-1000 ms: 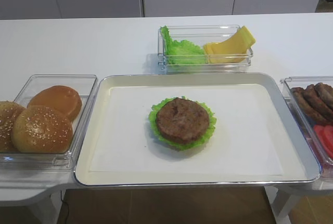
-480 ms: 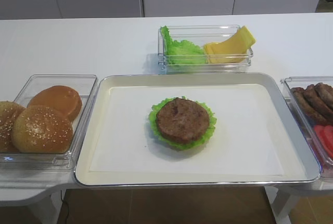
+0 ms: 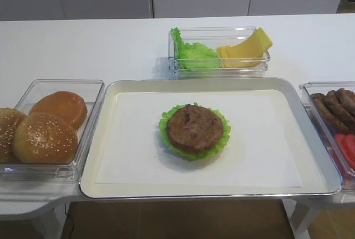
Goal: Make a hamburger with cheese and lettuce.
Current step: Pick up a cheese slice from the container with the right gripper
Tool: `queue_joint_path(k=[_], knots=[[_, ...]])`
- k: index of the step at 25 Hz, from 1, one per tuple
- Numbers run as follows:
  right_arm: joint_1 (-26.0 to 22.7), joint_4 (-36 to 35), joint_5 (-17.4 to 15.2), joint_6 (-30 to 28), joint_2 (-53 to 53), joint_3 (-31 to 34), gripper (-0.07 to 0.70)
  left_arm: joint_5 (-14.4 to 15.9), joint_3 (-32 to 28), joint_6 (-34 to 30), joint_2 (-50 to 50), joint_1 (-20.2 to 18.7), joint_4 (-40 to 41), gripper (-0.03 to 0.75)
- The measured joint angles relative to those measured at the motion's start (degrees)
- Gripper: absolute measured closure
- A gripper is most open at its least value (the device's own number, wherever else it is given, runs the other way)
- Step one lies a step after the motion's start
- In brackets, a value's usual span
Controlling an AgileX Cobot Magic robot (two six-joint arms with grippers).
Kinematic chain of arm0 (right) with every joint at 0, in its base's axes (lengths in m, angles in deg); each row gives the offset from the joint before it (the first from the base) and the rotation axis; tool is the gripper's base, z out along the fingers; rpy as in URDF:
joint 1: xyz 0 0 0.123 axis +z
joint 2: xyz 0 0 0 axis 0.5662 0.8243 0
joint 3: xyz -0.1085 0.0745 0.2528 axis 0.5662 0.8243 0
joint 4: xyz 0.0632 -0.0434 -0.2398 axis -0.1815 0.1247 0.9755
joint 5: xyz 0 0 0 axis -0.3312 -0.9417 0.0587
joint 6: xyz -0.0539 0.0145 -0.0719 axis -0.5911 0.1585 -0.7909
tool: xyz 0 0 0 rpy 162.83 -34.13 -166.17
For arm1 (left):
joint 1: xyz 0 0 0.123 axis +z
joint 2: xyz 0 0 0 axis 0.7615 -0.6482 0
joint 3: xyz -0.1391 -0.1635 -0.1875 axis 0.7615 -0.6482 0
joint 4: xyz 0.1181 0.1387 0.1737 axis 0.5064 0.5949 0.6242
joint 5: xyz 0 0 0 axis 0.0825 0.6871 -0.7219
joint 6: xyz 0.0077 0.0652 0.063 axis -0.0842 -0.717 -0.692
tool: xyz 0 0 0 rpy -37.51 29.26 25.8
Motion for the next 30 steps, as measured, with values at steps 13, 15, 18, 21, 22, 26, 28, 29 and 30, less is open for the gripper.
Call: queue_joint_path(k=[13,15,18,21,22,26,28,29,30], knots=[[0.00,-9.27,19.08,1.62,24.79,-9.53,0.164,0.00,0.00,0.00,0.00,0.00,0.00,0.346],[0.00,-10.81,21.22,-0.41,30.57,-10.86,0.164,0.00,0.00,0.00,0.00,0.00,0.00,0.346],[0.00,-12.78,23.11,-2.25,39.86,-13.60,0.164,0.00,0.00,0.00,0.00,0.00,0.00,0.346],[0.00,-15.69,23.81,-6.02,50.31,-17.73,0.164,0.00,0.00,0.00,0.00,0.00,0.00,0.346],[0.00,-16.91,23.81,-7.84,54.26,-19.58,0.164,0.00,0.00,0.00,0.00,0.00,0.00,0.346],[0.00,-20.83,22.74,-11.39,70.21,-28.84,0.164,0.00,0.00,0.00,0.00,0.00,0.00,0.346],[0.00,-21.47,20.52,-12.11,78.00,-34.52,0.168,0.00,0.00,0.00,0.00,0.00,0.00,0.346],[0.00,-21.72,19.05,-12.50,82.21,-37.88,0.174,0.00,0.00,0.00,0.00,0.00,0.00,0.346],[0.00,-22.00,17.57,-13.08,86.34,-41.33,0.184,0.00,0.00,0.00,0.00,0.00,0.00,0.346]])
